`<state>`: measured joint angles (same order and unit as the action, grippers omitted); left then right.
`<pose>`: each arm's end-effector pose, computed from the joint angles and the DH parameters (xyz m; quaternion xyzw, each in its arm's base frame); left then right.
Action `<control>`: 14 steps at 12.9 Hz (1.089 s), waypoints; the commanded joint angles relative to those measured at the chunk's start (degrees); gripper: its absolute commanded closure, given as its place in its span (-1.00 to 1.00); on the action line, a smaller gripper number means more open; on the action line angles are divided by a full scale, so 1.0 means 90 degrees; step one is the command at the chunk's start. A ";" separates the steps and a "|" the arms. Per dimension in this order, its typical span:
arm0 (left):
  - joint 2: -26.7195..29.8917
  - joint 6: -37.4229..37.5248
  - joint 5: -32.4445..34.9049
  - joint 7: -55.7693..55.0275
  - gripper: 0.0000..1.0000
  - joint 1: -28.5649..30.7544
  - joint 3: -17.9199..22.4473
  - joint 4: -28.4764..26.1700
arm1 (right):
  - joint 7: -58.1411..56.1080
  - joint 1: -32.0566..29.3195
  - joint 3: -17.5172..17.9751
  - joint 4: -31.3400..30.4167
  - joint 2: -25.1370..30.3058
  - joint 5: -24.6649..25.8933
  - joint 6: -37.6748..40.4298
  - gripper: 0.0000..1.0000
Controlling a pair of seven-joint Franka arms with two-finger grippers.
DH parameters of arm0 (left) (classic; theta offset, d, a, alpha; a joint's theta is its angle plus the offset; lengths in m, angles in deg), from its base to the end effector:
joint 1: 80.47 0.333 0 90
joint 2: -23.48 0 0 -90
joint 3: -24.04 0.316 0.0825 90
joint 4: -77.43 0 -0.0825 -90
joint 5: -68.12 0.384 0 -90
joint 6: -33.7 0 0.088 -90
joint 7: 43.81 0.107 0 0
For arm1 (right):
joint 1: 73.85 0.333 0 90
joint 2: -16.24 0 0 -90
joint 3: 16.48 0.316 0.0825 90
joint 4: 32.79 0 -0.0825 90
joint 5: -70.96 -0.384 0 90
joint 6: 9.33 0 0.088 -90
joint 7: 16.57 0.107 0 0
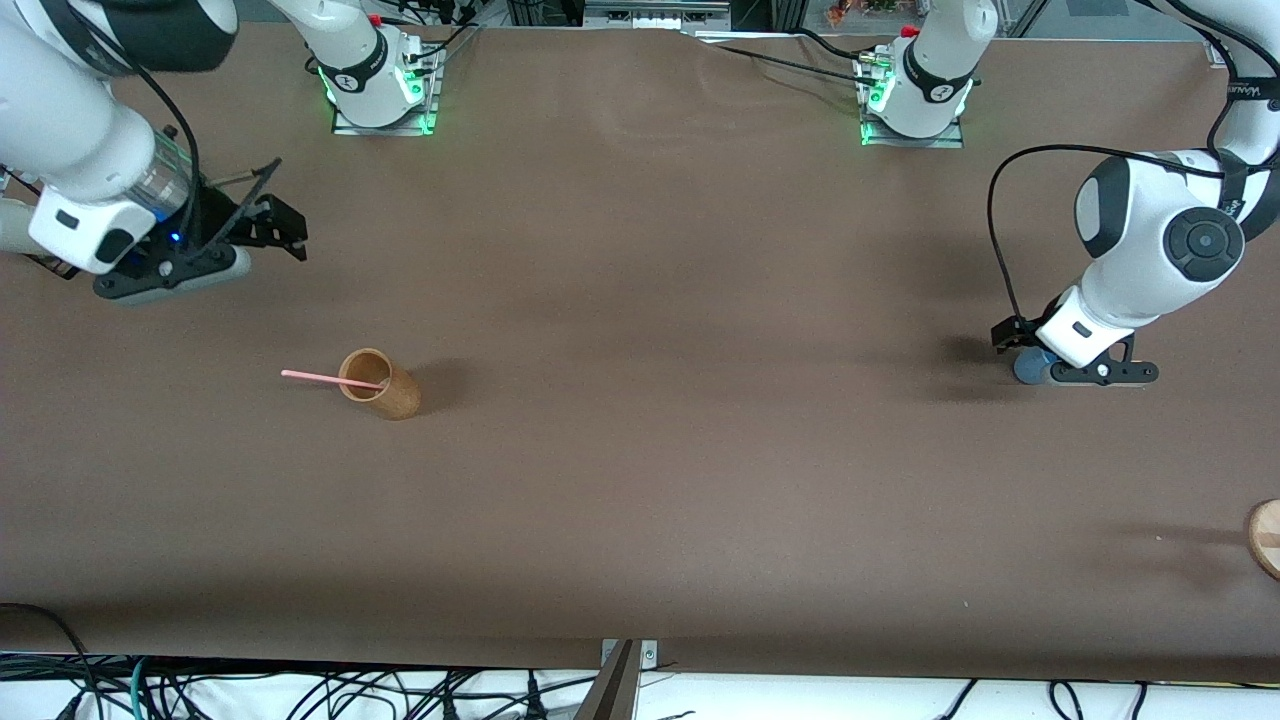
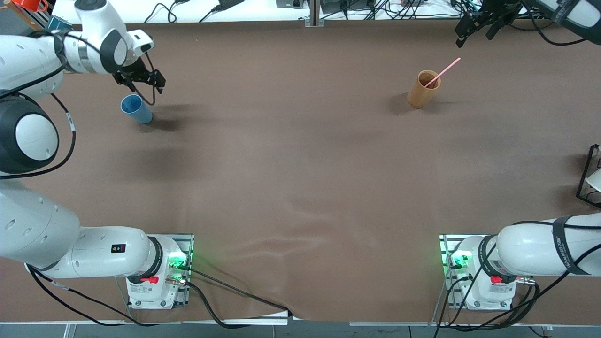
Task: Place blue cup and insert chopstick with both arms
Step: 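Reach the left gripper to the blue cup while the right gripper reaches the chopstick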
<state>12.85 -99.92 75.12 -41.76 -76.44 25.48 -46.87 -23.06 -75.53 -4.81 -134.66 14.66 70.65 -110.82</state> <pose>0.5524 0.0548 0.3067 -0.9988 0.0130 0.0145 0.0452 0.5595 0.0979 0.5279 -0.9896 -0.1427 0.0170 0.0049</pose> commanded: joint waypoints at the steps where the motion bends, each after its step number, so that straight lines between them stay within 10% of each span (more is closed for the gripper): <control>1: 0.0117 -0.0475 0.0170 0.0289 -1.00 0.0186 -0.0043 -0.0377 | 0.0145 0.0021 -0.0047 -0.0068 -0.0428 -0.0043 -0.0645 -0.99; 12: -0.0537 -0.1676 0.0160 0.0289 -1.00 0.0499 -0.0034 -0.0778 | -0.1337 0.0002 -0.0203 -0.0058 -0.1494 0.0074 -0.1653 -0.99; 14: -0.0635 -0.1687 0.0092 0.0202 -0.03 0.0509 -0.0034 -0.0759 | -0.1767 -0.0018 -0.0349 -0.0058 -0.1523 0.0006 -0.1751 -0.99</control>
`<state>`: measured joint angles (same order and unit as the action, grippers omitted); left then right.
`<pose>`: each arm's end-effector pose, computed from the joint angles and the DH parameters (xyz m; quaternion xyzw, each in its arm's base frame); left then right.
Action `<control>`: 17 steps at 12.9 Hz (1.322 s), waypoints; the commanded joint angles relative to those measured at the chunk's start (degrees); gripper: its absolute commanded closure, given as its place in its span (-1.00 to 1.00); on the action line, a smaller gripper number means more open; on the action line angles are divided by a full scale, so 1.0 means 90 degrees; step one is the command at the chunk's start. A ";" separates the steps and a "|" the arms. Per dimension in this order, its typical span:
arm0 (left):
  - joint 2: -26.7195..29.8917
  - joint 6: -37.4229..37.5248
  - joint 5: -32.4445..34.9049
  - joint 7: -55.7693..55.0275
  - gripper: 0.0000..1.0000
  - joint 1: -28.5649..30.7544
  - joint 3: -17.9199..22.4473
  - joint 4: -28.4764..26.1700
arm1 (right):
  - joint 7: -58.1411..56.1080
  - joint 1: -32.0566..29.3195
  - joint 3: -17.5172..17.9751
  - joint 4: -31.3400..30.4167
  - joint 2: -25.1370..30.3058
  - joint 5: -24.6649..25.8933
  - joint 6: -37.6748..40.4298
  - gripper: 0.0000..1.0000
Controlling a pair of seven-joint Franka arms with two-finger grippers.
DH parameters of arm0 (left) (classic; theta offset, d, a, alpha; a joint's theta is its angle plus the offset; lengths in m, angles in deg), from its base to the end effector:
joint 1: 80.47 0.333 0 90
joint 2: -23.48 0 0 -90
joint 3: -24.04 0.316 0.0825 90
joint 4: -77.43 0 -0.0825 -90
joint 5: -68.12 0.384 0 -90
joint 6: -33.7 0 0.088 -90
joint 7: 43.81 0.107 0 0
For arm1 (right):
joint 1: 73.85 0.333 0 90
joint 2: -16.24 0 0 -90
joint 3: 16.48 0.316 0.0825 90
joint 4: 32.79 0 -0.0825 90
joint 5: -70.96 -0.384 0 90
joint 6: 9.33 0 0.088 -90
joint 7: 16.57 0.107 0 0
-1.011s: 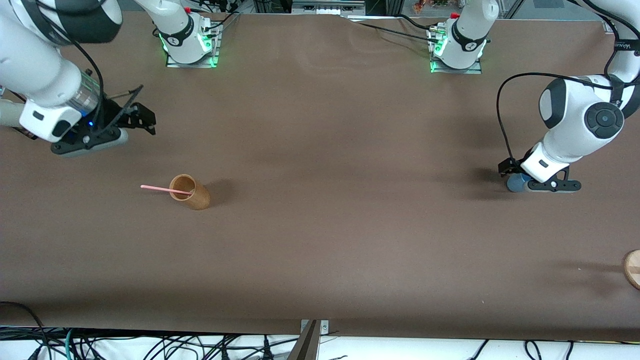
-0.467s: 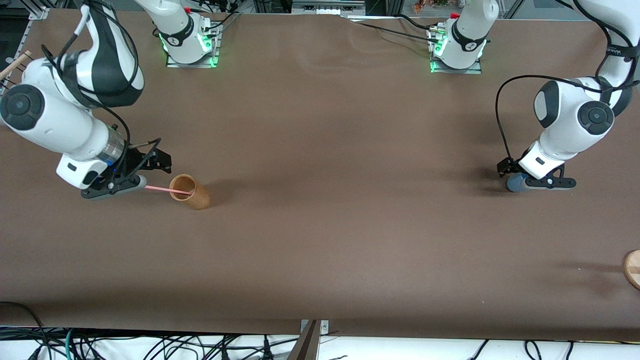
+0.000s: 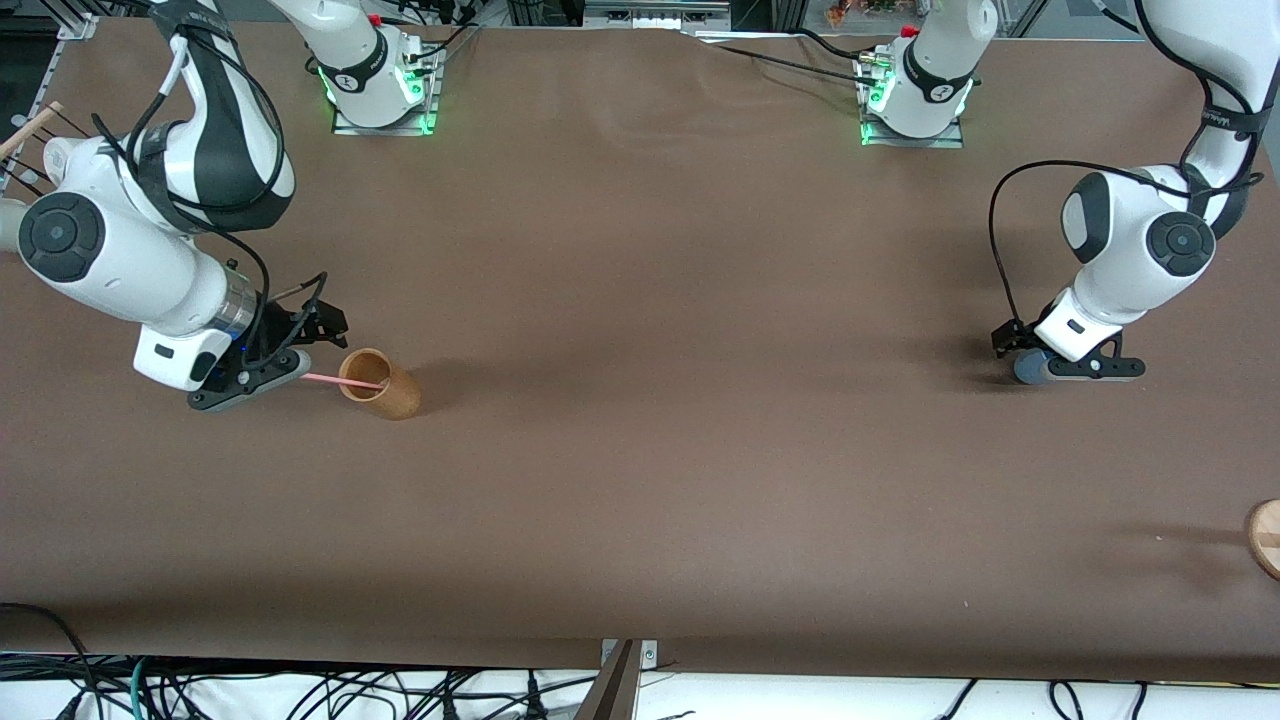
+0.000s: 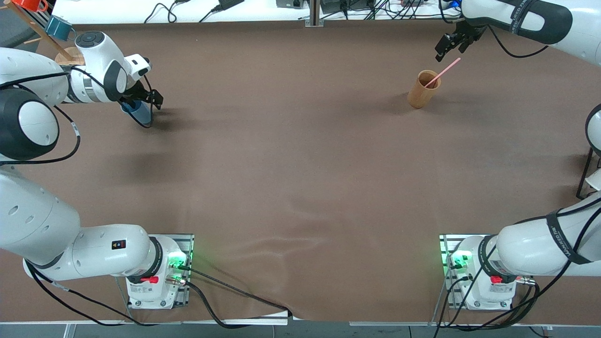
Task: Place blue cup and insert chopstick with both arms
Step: 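Grasp the blue cup with the left gripper while the right gripper grasps the chopstick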
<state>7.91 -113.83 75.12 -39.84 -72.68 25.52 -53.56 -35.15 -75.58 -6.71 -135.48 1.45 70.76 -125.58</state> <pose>0.5278 0.0842 0.2348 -0.9993 0.0055 -0.0040 0.0374 0.6193 0.0810 0.4068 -0.9736 -0.2269 0.0067 0.0240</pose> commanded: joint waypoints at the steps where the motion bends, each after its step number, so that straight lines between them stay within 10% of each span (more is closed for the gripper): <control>1: -0.0095 -0.0141 0.0062 -0.0051 0.64 0.0111 -0.0028 -0.0016 | -0.0600 -0.0052 -0.0207 0.0042 -0.0094 -0.0055 -0.0120 -0.99; 2: -0.0096 -0.0102 0.0023 -0.0080 1.00 0.0121 -0.0028 -0.0016 | -0.0737 -0.0120 -0.0227 0.0051 -0.0114 -0.0201 -0.0120 -0.99; 8: -0.0018 0.0162 0.0023 -0.0032 1.00 0.0111 -0.0037 0.0169 | -0.1527 -0.0325 -0.0324 0.0071 -0.0368 -0.1070 -0.0130 -0.77; 13: -0.0066 0.2571 -0.1030 -0.0420 1.00 -0.0541 -0.0622 0.2032 | -0.2144 -0.0394 -0.0520 0.0091 -0.0524 -0.1813 -0.0110 -0.58; 17: -0.0728 0.2826 -0.0983 -0.2984 1.00 -0.2471 -0.0819 0.3329 | -0.2291 -0.0413 -0.0598 0.0100 -0.0593 -0.1911 -0.0110 -0.08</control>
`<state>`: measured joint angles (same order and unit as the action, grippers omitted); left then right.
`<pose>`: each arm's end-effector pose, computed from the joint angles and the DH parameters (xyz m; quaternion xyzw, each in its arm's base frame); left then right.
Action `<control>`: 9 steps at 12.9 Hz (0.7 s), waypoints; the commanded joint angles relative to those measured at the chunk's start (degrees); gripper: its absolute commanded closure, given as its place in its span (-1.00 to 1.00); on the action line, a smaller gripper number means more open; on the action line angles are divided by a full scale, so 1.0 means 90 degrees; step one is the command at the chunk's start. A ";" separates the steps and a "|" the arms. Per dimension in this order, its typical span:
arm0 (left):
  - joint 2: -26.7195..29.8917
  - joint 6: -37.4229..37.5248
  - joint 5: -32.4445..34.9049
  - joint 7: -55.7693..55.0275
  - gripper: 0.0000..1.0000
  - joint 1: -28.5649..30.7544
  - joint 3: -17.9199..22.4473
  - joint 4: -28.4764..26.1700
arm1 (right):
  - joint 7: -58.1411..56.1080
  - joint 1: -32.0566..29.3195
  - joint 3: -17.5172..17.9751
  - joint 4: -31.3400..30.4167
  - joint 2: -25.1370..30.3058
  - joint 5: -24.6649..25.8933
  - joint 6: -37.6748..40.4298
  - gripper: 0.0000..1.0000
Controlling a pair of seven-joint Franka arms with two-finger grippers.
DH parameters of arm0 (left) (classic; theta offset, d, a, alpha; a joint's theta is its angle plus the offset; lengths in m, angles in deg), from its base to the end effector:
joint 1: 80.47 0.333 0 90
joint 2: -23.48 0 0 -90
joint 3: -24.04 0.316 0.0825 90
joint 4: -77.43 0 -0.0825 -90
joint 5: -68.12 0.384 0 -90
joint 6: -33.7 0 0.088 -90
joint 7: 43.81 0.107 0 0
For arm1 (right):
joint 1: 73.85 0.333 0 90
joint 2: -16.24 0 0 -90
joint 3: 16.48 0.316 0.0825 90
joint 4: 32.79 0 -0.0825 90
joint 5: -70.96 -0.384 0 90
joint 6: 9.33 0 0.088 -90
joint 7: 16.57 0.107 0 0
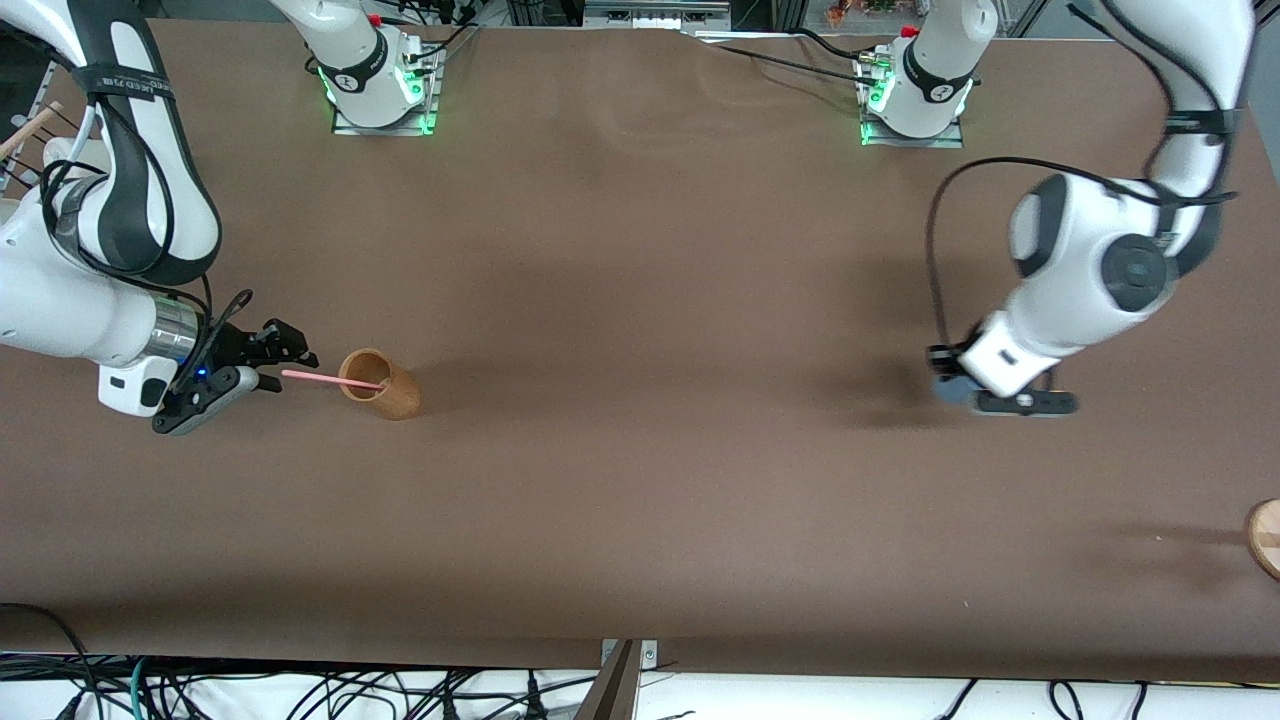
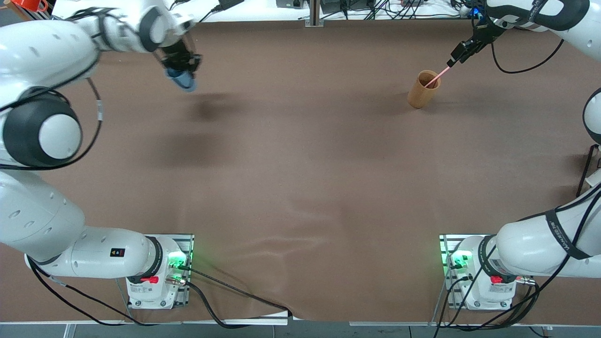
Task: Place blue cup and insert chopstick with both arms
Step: 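Grasp the blue cup with the left gripper while the right gripper grasps the chopstick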
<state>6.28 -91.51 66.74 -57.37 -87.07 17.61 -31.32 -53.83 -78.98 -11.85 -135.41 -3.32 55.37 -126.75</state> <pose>0.6028 -0.1368 0.3448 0.9995 0.0140 -0.0115 0.0244 0.6325 0.0055 0.3573 -0.9595 -0.2460 -0.0034 0.1375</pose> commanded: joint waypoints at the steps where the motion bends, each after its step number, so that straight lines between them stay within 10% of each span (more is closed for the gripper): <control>1: -0.0897 0.0589 -0.0023 -0.1623 1.00 -0.1371 0.0069 0.1462 | -0.0216 -0.0036 -0.0017 0.0093 -0.0063 -0.0201 0.0019 0.05; 5: -0.2538 0.1353 -0.0032 -0.2469 1.00 -0.2625 0.0109 0.3788 | -0.0216 -0.0045 -0.0016 0.0093 -0.0053 -0.0211 0.0039 0.31; 9: -0.3516 0.1305 0.0202 -0.2488 1.00 -0.3172 0.0089 0.4670 | -0.0216 -0.0045 -0.0016 0.0093 -0.0053 -0.0298 0.0058 0.67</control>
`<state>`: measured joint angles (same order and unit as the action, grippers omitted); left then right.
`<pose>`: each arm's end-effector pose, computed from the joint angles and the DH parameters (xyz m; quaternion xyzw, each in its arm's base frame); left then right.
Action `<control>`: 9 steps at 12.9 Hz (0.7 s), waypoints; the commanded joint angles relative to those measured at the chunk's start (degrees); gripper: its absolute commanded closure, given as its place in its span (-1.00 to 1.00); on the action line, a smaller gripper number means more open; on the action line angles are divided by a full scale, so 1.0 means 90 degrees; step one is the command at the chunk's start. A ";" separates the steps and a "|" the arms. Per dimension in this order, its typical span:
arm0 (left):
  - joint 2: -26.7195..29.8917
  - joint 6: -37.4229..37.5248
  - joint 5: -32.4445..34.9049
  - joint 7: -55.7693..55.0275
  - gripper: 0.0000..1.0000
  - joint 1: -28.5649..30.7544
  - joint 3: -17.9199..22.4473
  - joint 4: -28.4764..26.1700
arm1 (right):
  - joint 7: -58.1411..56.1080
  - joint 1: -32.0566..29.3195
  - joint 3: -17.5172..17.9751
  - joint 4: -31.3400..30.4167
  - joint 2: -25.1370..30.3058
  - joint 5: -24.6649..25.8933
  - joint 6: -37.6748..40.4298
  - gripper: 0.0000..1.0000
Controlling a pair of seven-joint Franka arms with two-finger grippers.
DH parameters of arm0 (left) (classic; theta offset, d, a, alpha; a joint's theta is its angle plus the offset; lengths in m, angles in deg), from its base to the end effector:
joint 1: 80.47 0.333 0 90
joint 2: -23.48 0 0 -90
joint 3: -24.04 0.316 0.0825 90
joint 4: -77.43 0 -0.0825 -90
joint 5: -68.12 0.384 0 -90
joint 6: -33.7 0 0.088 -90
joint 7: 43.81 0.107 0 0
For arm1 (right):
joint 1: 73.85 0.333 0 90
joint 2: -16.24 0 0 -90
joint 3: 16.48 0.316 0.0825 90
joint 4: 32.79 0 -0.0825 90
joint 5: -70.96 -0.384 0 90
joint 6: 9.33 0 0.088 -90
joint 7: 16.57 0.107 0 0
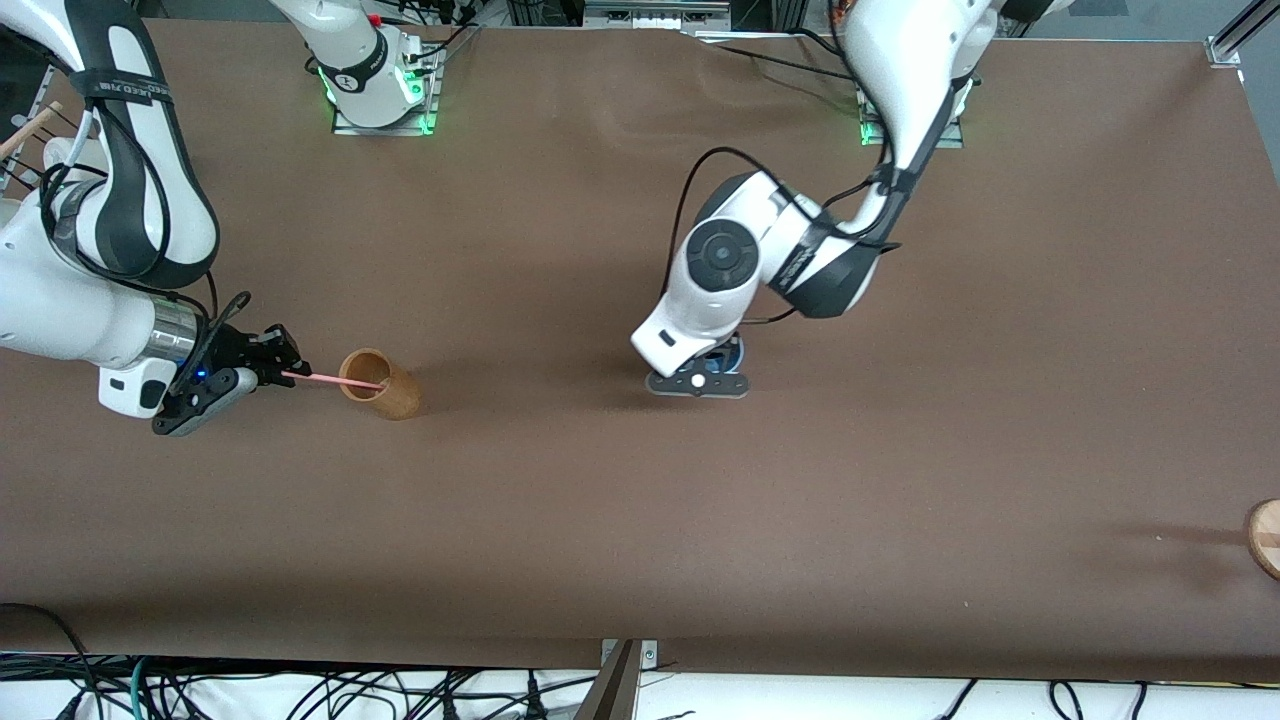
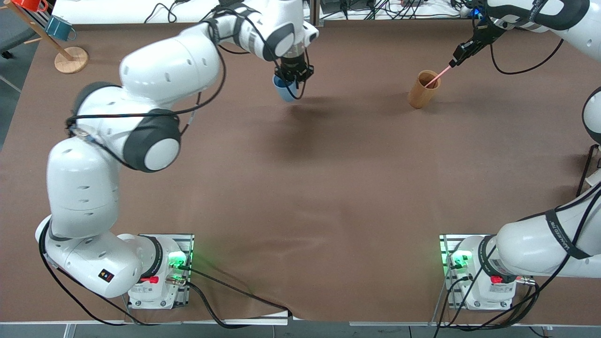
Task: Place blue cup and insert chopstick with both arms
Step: 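Set the blue cup mid-table with the left gripper while the right gripper lifts the chopstick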
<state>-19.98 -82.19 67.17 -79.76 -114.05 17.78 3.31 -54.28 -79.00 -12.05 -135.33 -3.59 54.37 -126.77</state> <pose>0.5802 -0.4605 0.2938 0.9988 -0.0158 -0.0377 0.0278 0.6331 0.0041 0.3551 -0.9591 -0.2433 -0.0051 0.1445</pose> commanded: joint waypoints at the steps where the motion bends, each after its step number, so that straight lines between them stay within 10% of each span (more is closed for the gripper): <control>1: -0.0774 0.0250 0.0154 -0.0020 1.00 -0.0292 0.0071 0.0901 | -0.0166 -0.0043 -0.0004 0.0085 -0.0024 -0.0189 0.0070 0.73; 9: -0.1225 0.0162 0.0145 -0.0382 0.75 -0.0469 0.0090 0.1273 | -0.0088 -0.0043 0.0006 0.0435 0.0025 -0.0179 0.0479 0.93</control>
<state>-29.79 -81.74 67.73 -82.80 -118.35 18.30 11.90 -54.46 -79.00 -12.06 -133.60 -3.52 53.30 -125.04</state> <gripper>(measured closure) 0.934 0.899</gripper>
